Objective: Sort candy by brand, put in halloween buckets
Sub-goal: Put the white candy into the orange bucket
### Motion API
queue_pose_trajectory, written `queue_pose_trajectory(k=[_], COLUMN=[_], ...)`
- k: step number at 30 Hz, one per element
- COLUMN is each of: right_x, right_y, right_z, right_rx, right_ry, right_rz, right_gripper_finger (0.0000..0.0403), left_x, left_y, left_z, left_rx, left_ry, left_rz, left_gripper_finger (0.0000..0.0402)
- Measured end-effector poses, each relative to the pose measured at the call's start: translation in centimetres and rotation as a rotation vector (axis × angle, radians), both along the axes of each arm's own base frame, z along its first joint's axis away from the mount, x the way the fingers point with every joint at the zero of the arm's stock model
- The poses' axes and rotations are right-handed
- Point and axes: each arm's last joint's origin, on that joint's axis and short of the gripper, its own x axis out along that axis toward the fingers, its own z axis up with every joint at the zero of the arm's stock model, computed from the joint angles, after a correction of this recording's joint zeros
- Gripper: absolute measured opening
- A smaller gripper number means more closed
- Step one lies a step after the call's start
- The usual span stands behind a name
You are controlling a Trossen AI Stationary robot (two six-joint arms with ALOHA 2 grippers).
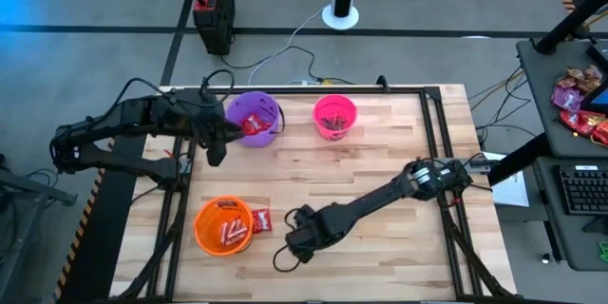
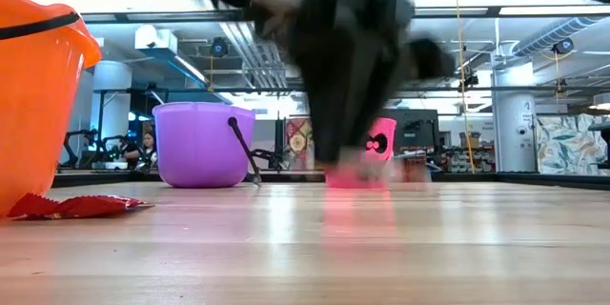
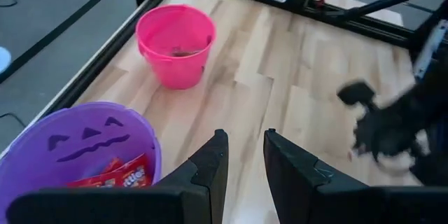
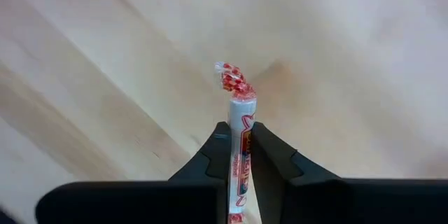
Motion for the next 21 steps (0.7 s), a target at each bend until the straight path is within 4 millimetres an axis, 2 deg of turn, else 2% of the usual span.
queue_pose_trajectory(k=[3, 6, 9, 13, 16, 19, 21], right_x=[-0.9, -0.9, 0.2, 2.9, 5.8, 8.2, 9.2], right_y=[-1.0, -2.1, -3.2, -4.5, -5.4, -6.1, -6.8], right_z=[3.4, 6.4, 9.5, 12.6, 13.2, 12.2, 10.9], right_rx=[-0.072, -0.157, -0.250, -0.309, -0.284, -0.256, -0.260], right_ry=[-0.059, -0.195, -0.428, -0.757, -1.020, -1.236, -1.258], right_rz=[0.000, 0.013, 0.062, 0.183, 0.342, 0.512, 0.519], right_gripper_finger=[0.0025, 0.0024, 0.0024, 0.0024, 0.0024, 0.0024, 0.0025], left_x=[-0.6, -1.5, -2.4, -3.6, -4.5, -5.2, -5.6], left_y=[-0.4, -1.0, -1.7, -2.1, -2.1, -2.1, -2.1], left_z=[0.3, 0.7, 1.1, 1.6, 2.0, 2.3, 2.6], left_rx=[-0.017, -0.046, -0.098, -0.160, -0.167, -0.164, -0.172], left_ry=[-0.025, -0.063, -0.102, -0.149, -0.186, -0.215, -0.233], left_rz=[-0.026, -0.069, -0.098, -0.076, -0.053, -0.040, -0.034], left_gripper_finger=[0.0076, 0.0076, 0.0075, 0.0075, 0.0075, 0.0075, 0.0075])
